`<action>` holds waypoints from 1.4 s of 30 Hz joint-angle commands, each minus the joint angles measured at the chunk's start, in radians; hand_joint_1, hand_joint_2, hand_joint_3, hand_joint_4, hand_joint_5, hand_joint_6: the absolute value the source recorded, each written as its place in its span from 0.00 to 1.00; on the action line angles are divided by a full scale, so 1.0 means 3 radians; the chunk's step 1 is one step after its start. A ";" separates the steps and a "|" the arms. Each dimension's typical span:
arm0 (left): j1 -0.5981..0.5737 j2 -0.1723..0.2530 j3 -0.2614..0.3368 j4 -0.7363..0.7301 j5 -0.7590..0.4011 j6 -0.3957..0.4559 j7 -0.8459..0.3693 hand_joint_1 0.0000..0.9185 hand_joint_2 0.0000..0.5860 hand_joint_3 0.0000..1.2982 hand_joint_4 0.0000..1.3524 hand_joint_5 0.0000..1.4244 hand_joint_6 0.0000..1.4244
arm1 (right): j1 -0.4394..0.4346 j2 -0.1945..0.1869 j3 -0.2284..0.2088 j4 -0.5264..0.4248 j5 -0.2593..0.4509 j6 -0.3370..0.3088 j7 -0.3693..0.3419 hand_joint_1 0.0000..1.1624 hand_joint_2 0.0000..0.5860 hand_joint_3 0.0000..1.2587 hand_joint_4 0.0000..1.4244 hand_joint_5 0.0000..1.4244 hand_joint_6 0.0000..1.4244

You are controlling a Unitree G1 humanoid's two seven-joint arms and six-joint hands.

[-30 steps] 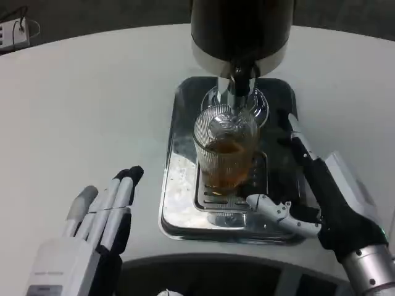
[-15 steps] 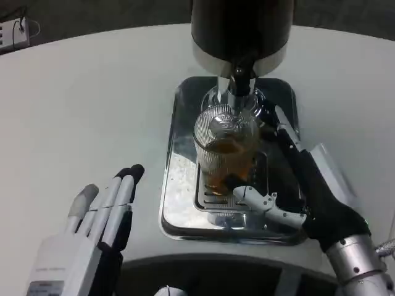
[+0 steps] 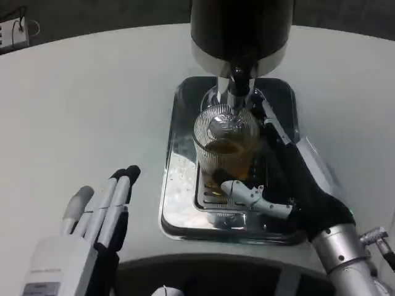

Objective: Grasp the cup under the faucet to collect the drink, then remove the cup.

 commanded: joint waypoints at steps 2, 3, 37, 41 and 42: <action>0.0055 0.0019 0.0031 -0.0054 0.0042 0.0041 -0.0042 0.00 0.28 0.01 0.00 0.08 0.01 | -0.0069 0.0063 0.0059 0.0058 0.0019 -0.0067 -0.0044 0.50 0.40 0.00 0.05 0.11 0.20; 0.0061 0.0019 0.0036 -0.0058 0.0040 0.0044 -0.0043 0.00 0.28 0.01 0.00 0.08 0.01 | -0.0074 0.0069 0.0063 0.0063 0.0018 -0.0065 -0.0045 0.50 0.40 0.00 0.05 0.11 0.20; 0.0229 -0.0012 0.0241 -0.0243 -0.0015 0.0106 -0.0152 0.00 0.28 0.03 0.00 0.09 0.02 | -0.0379 0.0324 0.0166 0.0532 0.0086 -0.0023 -0.0223 0.66 0.32 0.09 0.15 0.21 0.32; 0.0240 -0.0017 0.0253 -0.0266 -0.0017 0.0119 -0.0171 0.00 0.28 0.03 0.00 0.09 0.03 | -0.0393 0.0354 0.0173 0.0546 0.0090 -0.0001 -0.0243 0.70 0.30 0.12 0.18 0.24 0.37; 0.0245 -0.0018 0.0260 -0.0276 -0.0018 0.0125 -0.0176 0.00 0.28 0.03 0.00 0.09 0.03 | -0.0396 0.0371 0.0169 0.0552 0.0092 0.0009 -0.0260 0.71 0.31 0.13 0.19 0.26 0.40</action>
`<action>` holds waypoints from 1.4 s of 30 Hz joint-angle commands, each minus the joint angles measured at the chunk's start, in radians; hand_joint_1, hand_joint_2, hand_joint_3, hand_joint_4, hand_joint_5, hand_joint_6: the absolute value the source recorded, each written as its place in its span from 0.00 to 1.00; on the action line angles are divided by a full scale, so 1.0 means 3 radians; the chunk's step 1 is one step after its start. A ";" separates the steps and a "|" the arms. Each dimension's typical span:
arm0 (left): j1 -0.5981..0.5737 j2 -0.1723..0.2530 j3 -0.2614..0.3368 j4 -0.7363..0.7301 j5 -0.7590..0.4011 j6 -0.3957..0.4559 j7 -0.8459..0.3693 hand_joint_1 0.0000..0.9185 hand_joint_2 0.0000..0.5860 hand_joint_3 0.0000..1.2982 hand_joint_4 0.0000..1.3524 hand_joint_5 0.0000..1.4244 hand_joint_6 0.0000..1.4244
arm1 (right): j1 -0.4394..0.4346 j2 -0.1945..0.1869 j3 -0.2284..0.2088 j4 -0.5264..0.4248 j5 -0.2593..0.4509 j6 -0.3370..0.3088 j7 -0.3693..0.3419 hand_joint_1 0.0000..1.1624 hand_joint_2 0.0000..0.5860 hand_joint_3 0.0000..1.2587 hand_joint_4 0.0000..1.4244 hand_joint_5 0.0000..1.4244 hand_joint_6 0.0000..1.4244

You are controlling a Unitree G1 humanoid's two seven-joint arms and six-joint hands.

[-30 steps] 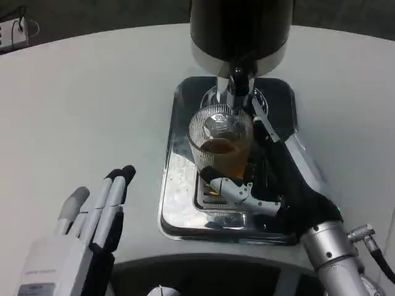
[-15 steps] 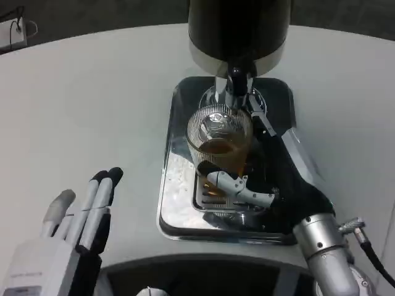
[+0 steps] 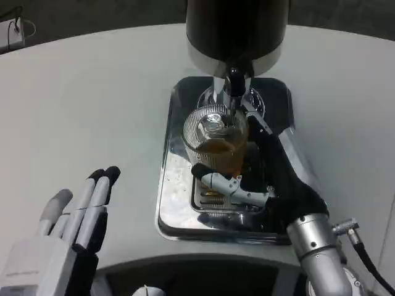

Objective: Grasp the cup under the faucet to collect the drink, then remove the cup.

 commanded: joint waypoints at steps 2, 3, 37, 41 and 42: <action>0.0070 -0.0013 0.0042 -0.0078 -0.0004 0.0056 -0.0061 0.00 0.28 0.03 0.00 0.09 0.03 | -0.0045 0.0107 0.0035 0.0067 0.0038 0.0026 -0.0044 0.73 0.31 0.15 0.22 0.30 0.49; 0.0074 -0.0013 0.0050 -0.0088 -0.0005 0.0063 -0.0066 0.00 0.28 0.03 0.00 0.09 0.03 | -0.0048 0.0117 0.0032 0.0076 0.0039 0.0030 -0.0064 0.74 0.30 0.16 0.23 0.32 0.54; -0.0059 -0.0064 -0.0022 -0.0024 0.0009 0.0123 -0.0132 0.00 0.28 0.04 0.00 0.09 0.02 | 0.0262 0.0164 -0.0094 -0.0436 0.0196 -0.0062 -0.0151 1.00 0.17 0.65 0.70 0.85 1.00; -0.0062 -0.0066 -0.0033 0.0000 0.0007 0.0111 -0.0119 0.00 0.28 0.04 0.00 0.09 0.01 | 0.0387 0.0160 -0.0082 -0.0658 0.0225 -0.0049 -0.0077 1.00 0.16 0.65 0.70 0.85 1.00; -0.0062 -0.0066 -0.0038 0.0005 0.0008 0.0108 -0.0115 0.00 0.28 0.04 0.00 0.09 0.01 | 0.0415 0.0161 -0.0078 -0.0705 0.0230 -0.0041 -0.0057 1.00 0.16 0.66 0.70 0.85 1.00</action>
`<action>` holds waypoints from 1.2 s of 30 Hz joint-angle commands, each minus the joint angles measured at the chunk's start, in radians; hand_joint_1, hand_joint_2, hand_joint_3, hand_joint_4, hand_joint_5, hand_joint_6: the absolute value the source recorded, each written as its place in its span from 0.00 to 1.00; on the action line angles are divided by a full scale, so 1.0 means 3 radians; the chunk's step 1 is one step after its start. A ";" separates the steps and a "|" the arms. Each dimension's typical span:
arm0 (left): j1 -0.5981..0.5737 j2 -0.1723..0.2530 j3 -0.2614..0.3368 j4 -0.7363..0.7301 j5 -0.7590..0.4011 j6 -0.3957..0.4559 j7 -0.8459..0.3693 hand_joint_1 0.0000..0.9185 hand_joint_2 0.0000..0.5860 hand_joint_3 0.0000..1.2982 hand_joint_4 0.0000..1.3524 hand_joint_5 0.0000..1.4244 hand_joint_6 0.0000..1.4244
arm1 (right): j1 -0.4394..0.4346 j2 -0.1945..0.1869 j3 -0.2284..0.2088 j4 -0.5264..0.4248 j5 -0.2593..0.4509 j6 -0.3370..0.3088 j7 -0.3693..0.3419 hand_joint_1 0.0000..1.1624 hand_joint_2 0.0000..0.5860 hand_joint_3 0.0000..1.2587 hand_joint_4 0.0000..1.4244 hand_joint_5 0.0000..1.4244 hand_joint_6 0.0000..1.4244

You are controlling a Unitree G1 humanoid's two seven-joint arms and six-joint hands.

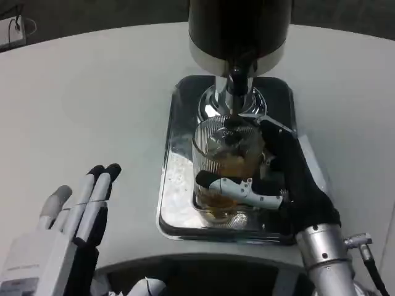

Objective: Grasp the cup under the faucet to collect the drink, then remove the cup.

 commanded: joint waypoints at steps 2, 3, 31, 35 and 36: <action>-0.0002 -0.0002 -0.0040 0.0071 0.0015 -0.0004 0.0009 0.00 0.28 0.04 0.00 0.09 0.01 | 0.0140 0.0021 0.0038 -0.0342 0.0042 -0.0038 0.0098 1.00 0.16 0.66 0.70 0.85 1.00; -0.0008 -0.0002 -0.0044 0.0077 0.0012 -0.0008 0.0014 0.00 0.28 0.04 0.00 0.09 0.01 | 0.0177 0.0019 0.0050 -0.0383 0.0037 -0.0032 0.0121 1.00 0.16 0.66 0.70 0.85 1.00; 0.0068 -0.0105 -0.0096 -0.0094 0.0486 0.0202 0.0088 0.00 0.23 0.00 0.00 0.04 0.00 | 0.1073 -0.0156 -0.0034 -0.1635 0.0368 -0.0035 0.0677 1.00 0.13 0.67 0.71 0.84 1.00; 0.0127 -0.0151 -0.0168 -0.0287 0.0760 0.0286 0.0033 0.00 0.21 0.00 0.00 0.02 0.00 | 0.1223 -0.0267 -0.0102 -0.1847 0.0434 -0.0076 0.0788 1.00 0.14 0.67 0.71 0.84 1.00; 0.0141 -0.0158 -0.0181 -0.0326 0.0803 0.0300 0.0018 0.00 0.20 0.00 0.00 0.02 0.00 | 0.1261 -0.0296 -0.0124 -0.1905 0.0440 -0.0094 0.0813 1.00 0.14 0.67 0.72 0.84 1.00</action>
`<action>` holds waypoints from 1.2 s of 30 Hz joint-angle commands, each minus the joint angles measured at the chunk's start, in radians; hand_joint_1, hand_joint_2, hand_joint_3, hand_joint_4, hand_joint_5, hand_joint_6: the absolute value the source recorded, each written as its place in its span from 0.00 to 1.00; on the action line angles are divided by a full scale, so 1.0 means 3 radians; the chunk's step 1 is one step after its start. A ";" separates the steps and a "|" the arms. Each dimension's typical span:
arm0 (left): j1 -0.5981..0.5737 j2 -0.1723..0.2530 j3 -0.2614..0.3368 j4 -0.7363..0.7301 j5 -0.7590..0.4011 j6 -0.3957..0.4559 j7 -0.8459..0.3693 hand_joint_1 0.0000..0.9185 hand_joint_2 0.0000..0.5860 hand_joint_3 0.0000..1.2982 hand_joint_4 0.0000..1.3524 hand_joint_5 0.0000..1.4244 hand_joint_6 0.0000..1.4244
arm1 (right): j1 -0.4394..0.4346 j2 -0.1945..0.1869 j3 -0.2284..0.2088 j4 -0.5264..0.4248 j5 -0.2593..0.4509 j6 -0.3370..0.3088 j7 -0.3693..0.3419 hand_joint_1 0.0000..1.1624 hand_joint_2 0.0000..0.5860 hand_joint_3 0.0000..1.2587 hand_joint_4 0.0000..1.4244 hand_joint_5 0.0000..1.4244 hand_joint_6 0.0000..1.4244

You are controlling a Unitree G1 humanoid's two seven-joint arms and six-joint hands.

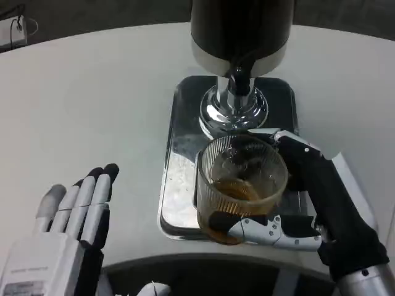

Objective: Grasp the cup under the faucet to collect the drink, then remove the cup.

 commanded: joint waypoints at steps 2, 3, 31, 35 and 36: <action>0.0156 -0.0056 -0.0094 -0.0293 0.0300 0.0099 -0.0098 0.00 0.19 0.00 0.00 0.00 0.00 | 0.0195 -0.0123 -0.0107 -0.0374 0.0143 -0.0122 0.0136 1.00 0.14 0.67 0.72 0.84 1.00; 0.0181 -0.0067 -0.0107 -0.0332 0.0327 0.0108 -0.0112 0.00 0.19 0.00 0.00 0.00 0.00 | 0.0223 -0.0149 -0.0124 -0.0433 0.0148 -0.0118 0.0158 1.00 0.14 0.67 0.72 0.84 1.00; 0.0568 -0.0420 -0.0727 -0.1146 0.1431 0.0159 -0.0847 0.00 0.08 0.00 0.00 0.00 0.00 | 0.0640 -0.0391 -0.0431 -0.1302 0.0322 -0.0087 0.0516 1.00 0.15 0.66 0.72 0.83 1.00; 0.0520 -0.0424 -0.0705 -0.1141 0.1408 0.0164 -0.0848 0.00 0.08 0.00 0.00 0.00 0.00 | 0.0632 -0.0381 -0.0382 -0.1329 0.0283 -0.0083 0.0532 1.00 0.15 0.66 0.72 0.83 1.00; 0.0508 -0.0425 -0.0698 -0.1139 0.1395 0.0165 -0.0842 0.00 0.08 0.00 0.00 0.00 0.00 | 0.0625 -0.0376 -0.0363 -0.1338 0.0264 -0.0073 0.0533 1.00 0.15 0.66 0.72 0.83 1.00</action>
